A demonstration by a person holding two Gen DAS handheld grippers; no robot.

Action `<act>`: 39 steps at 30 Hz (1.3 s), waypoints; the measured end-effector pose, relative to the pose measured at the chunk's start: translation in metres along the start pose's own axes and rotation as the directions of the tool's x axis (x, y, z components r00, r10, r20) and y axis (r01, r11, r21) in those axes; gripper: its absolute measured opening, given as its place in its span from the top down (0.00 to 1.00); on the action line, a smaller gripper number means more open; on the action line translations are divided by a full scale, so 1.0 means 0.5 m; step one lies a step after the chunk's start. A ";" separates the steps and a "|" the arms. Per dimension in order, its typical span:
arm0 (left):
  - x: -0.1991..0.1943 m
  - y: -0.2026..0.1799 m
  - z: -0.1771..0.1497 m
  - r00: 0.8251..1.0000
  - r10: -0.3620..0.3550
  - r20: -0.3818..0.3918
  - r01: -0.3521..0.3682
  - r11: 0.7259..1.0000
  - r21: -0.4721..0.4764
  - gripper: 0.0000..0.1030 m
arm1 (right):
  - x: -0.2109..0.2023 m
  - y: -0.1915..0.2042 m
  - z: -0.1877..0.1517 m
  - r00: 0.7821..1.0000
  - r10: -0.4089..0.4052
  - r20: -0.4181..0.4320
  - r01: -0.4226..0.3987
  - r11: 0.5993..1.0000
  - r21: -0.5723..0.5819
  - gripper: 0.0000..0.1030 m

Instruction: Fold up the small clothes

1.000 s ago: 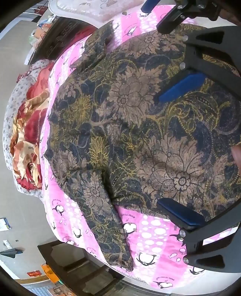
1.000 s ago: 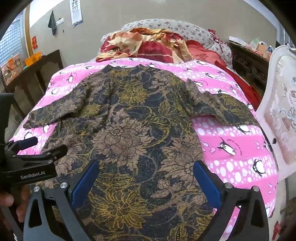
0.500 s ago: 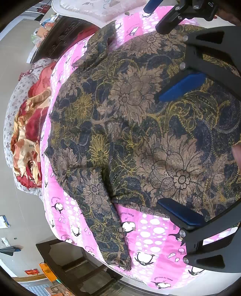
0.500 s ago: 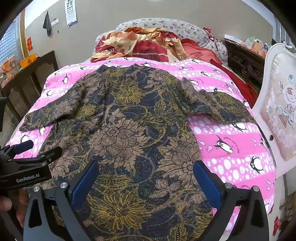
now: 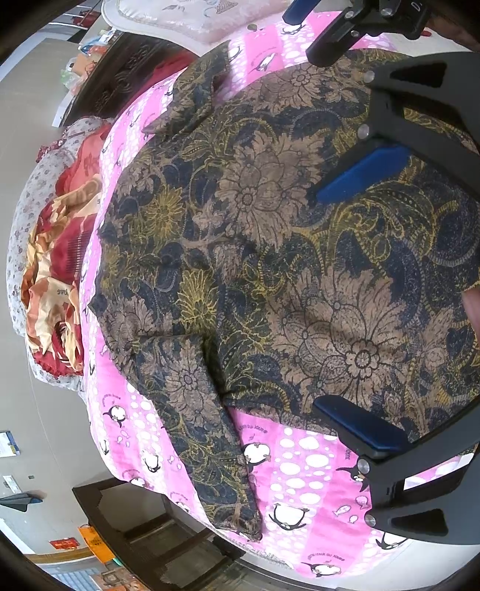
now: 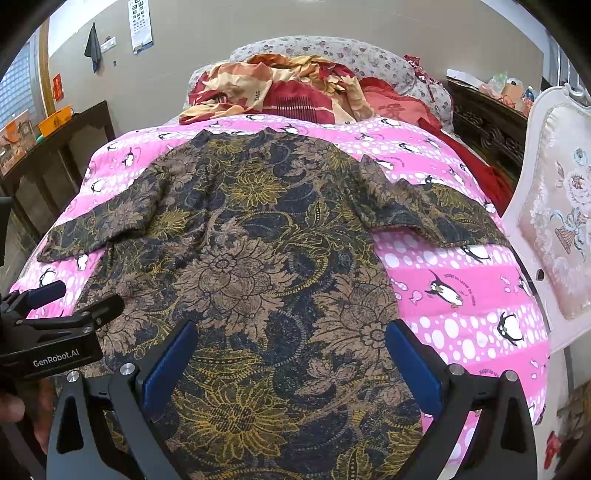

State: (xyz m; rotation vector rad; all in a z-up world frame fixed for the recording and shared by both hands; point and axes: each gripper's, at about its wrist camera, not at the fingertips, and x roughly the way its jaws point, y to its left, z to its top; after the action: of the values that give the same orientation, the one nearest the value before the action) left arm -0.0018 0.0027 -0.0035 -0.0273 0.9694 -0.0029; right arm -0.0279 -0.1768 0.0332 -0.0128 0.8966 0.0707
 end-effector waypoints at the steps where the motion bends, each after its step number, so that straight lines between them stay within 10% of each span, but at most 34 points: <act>1: 0.000 0.000 0.000 1.000 0.001 0.001 -0.001 1.000 -0.001 0.00 | -0.001 0.000 -0.001 1.000 0.004 0.001 -0.004 1.000 0.001 0.00; 39: 0.037 0.020 -0.004 0.999 -0.005 -0.033 0.004 1.000 -0.025 0.00 | 0.035 0.024 0.014 0.998 -0.063 -0.019 0.062 0.997 -0.046 0.00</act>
State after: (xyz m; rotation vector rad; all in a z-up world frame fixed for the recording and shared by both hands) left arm 0.0068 0.0125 -0.0202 -0.0526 1.0020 0.0050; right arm -0.0125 -0.1636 0.0240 -0.0843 0.9146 0.0332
